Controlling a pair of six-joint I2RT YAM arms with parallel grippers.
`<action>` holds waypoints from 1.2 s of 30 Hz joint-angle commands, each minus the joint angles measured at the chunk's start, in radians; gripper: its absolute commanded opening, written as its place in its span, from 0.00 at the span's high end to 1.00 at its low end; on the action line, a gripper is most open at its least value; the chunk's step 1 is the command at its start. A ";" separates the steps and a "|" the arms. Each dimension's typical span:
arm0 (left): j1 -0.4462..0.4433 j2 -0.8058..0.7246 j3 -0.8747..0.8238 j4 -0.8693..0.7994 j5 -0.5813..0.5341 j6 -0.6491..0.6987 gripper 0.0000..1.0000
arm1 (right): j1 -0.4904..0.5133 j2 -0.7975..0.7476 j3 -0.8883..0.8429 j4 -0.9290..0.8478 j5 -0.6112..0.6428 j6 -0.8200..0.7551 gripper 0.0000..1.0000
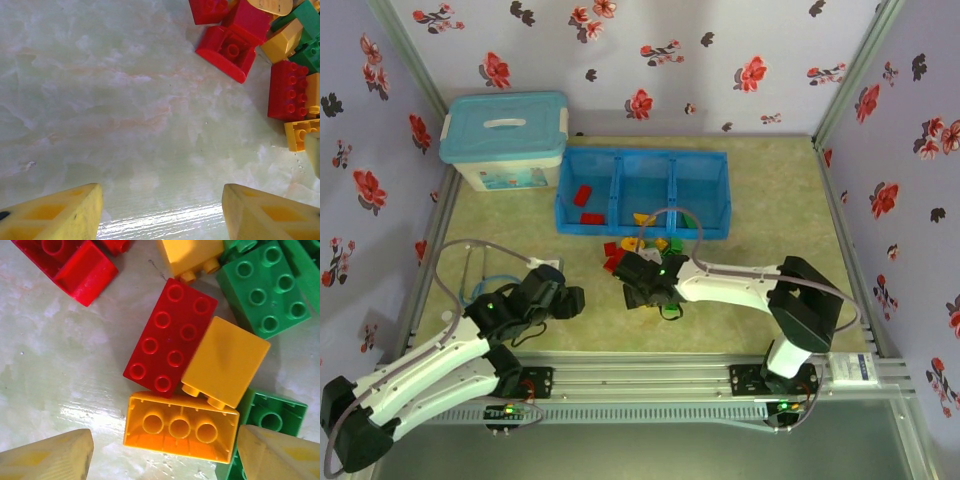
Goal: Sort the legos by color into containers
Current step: Pick up the lego from the bottom-center of the table.
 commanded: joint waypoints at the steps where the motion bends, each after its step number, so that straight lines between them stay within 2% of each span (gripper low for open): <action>1: -0.008 -0.009 -0.018 -0.012 -0.033 -0.025 0.36 | 0.014 0.044 0.043 -0.032 0.027 0.021 0.23; 10: -0.010 -0.011 -0.031 -0.014 -0.045 -0.035 0.37 | 0.035 0.102 0.072 -0.058 0.043 0.034 0.24; 19: -0.010 -0.028 -0.038 -0.015 -0.058 -0.044 0.39 | 0.085 0.128 0.079 0.079 -0.052 0.030 0.24; 28: -0.010 -0.030 -0.045 -0.011 -0.062 -0.045 0.39 | 0.094 0.088 0.093 -0.007 0.049 0.045 0.23; 36: -0.010 -0.032 -0.056 -0.002 -0.062 -0.048 0.38 | 0.095 0.076 0.056 -0.019 0.111 0.138 0.13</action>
